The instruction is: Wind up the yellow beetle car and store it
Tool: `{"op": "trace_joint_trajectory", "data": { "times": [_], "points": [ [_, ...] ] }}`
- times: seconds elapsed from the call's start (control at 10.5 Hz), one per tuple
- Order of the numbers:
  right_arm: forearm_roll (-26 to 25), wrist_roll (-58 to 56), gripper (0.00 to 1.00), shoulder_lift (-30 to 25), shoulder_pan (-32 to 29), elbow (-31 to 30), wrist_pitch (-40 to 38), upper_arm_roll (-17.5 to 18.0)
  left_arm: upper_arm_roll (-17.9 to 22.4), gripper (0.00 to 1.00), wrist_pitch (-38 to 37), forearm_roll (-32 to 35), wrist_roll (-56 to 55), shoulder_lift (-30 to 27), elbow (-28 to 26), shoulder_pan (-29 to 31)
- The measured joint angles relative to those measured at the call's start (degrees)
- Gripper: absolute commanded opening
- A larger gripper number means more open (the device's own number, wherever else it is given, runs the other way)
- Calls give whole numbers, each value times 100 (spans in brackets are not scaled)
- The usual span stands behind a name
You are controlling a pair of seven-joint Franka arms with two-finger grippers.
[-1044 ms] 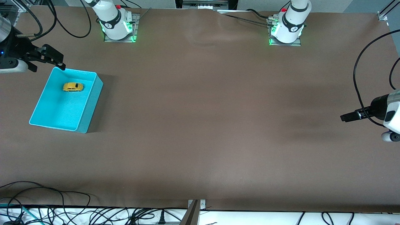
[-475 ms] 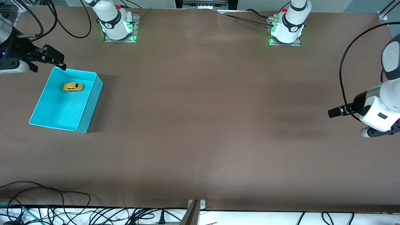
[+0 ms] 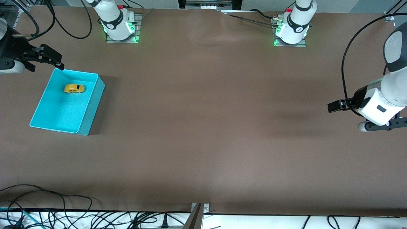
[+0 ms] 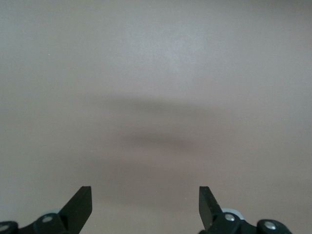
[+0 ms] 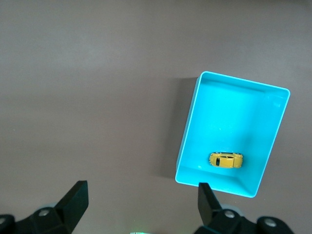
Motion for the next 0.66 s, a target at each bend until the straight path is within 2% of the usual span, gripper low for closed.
{"op": "trace_joint_trajectory", "data": {
  "times": [0.28,0.66],
  "points": [
    [-34,-55,100,10,-29,1,-24,-183,44,100,10,-10,127,-247,-346,-27],
    [-35,-81,100,13,-9,1,-46,-169,122,100,28,-157,219,-353,-364,93]
  ]
}}
